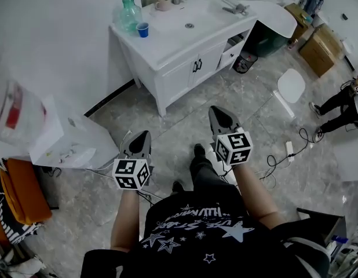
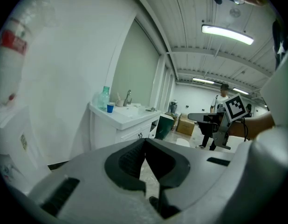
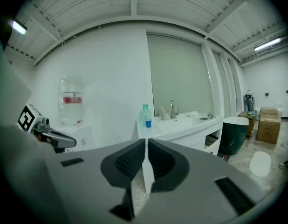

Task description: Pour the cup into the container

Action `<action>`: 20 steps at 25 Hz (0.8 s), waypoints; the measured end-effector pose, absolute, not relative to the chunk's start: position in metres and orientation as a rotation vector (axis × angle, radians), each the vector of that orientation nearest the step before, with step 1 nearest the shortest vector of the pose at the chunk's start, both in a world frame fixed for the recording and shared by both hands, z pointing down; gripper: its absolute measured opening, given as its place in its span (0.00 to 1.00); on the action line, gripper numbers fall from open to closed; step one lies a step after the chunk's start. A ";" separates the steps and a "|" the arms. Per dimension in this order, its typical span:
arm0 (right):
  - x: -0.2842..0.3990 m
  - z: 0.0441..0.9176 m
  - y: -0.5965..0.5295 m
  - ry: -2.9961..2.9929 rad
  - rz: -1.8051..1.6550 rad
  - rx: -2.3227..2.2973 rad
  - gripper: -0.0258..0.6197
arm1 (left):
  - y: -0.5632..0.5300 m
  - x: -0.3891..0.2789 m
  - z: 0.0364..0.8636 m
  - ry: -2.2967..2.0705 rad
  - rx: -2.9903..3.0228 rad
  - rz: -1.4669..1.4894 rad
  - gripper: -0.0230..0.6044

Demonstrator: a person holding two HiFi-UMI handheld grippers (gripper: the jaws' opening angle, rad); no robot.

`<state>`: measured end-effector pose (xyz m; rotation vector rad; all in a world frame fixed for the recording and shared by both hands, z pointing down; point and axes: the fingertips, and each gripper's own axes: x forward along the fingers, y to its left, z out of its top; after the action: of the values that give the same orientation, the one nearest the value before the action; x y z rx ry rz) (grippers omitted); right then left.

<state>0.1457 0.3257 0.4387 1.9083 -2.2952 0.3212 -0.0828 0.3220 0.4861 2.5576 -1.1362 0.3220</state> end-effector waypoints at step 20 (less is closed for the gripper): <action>0.189 0.467 0.089 -2.552 0.400 1.535 0.58 | 0.146 -0.036 0.485 -1.458 2.369 0.320 0.05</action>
<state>0.1888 0.0889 0.4674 1.5352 -2.5524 0.4003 -0.0362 0.1456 0.4853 2.3690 -1.4581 0.3202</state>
